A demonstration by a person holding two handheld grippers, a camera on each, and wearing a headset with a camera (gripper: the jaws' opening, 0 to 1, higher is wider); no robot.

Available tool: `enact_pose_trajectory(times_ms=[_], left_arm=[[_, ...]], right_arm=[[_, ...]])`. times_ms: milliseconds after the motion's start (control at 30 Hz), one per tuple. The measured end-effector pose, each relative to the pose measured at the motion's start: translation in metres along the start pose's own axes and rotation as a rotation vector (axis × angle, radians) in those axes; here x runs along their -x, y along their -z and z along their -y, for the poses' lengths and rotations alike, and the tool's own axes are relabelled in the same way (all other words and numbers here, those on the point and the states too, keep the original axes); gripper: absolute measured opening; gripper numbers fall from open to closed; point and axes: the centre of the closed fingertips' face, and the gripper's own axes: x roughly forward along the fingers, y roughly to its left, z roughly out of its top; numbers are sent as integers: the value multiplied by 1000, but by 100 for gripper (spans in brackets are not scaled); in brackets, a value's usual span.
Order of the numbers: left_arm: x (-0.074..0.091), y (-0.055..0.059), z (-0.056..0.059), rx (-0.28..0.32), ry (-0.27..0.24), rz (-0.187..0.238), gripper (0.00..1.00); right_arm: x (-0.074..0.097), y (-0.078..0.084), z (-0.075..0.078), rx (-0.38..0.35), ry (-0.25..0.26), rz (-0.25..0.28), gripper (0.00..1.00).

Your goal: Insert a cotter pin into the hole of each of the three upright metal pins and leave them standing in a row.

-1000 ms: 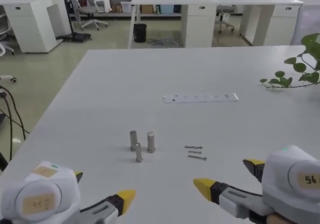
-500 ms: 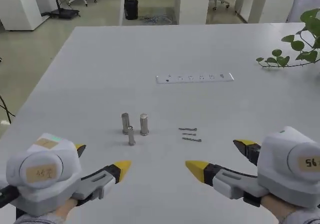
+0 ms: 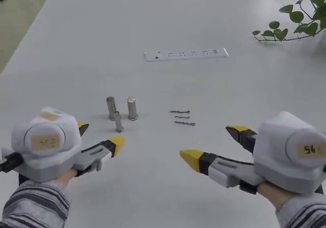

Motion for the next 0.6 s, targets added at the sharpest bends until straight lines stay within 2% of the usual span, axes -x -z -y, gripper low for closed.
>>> enact_pose_trajectory(times_ms=[367,467,600], left_arm=[[-36,1,-5,2,30,-3,36],[-43,2,-8,10,35,-8,31],[-50,0,-9,31,52,8,24]], right_arm=[[-7,8,1,12,-16,-31,67],[-9,9,2,20,-17,-38,66],[-11,9,2,15,-18,-40,66]])
